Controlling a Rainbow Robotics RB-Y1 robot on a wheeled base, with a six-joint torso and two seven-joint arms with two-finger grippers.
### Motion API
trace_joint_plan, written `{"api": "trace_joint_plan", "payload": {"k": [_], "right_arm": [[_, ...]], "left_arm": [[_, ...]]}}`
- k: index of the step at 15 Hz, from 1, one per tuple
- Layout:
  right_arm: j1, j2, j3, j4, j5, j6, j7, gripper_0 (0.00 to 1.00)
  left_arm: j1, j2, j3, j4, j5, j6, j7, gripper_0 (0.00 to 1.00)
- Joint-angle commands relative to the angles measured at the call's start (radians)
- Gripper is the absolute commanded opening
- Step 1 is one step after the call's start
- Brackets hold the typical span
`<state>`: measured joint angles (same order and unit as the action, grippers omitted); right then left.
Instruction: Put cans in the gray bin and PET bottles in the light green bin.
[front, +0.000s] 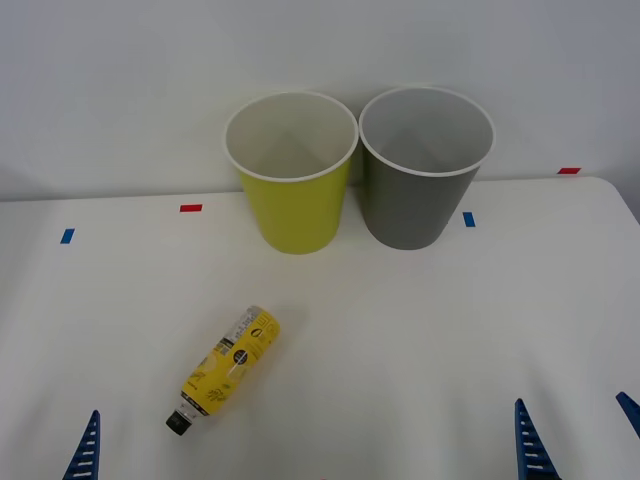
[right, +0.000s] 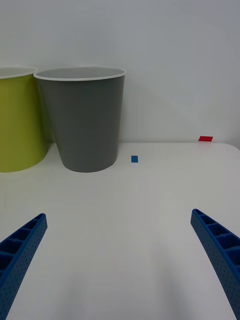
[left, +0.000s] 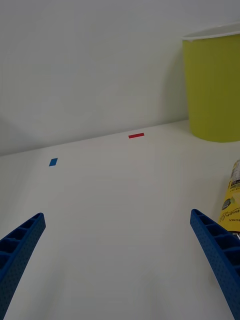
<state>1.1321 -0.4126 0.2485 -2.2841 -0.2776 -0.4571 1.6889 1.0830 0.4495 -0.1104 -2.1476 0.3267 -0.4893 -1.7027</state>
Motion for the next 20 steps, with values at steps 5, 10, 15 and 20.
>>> {"api": "trace_joint_plan", "payload": {"k": [5, 10, 15, 20], "right_arm": [[0.0, 0.0, 0.0, 0.0, 0.0, 0.0, 0.0, 1.0], [0.0, 0.0, 0.0, 0.0, 0.0, 0.0, 0.0, 1.0], [0.0, 0.0, 0.0, 0.0, 0.0, 0.0, 0.0, 1.0], [0.0, 0.0, 0.0, 0.0, 0.0, 0.0, 0.0, 1.0]], "left_arm": [[0.0, 0.0, 0.0, 0.0, 0.0, 0.0, 0.0, 1.0], [0.0, 0.0, 0.0, 0.0, 0.0, 0.0, 0.0, 1.0], [0.0, 0.0, 0.0, 0.0, 0.0, 0.0, 0.0, 1.0], [0.0, 0.0, 0.0, 0.0, 0.0, 0.0, 0.0, 1.0]]}}
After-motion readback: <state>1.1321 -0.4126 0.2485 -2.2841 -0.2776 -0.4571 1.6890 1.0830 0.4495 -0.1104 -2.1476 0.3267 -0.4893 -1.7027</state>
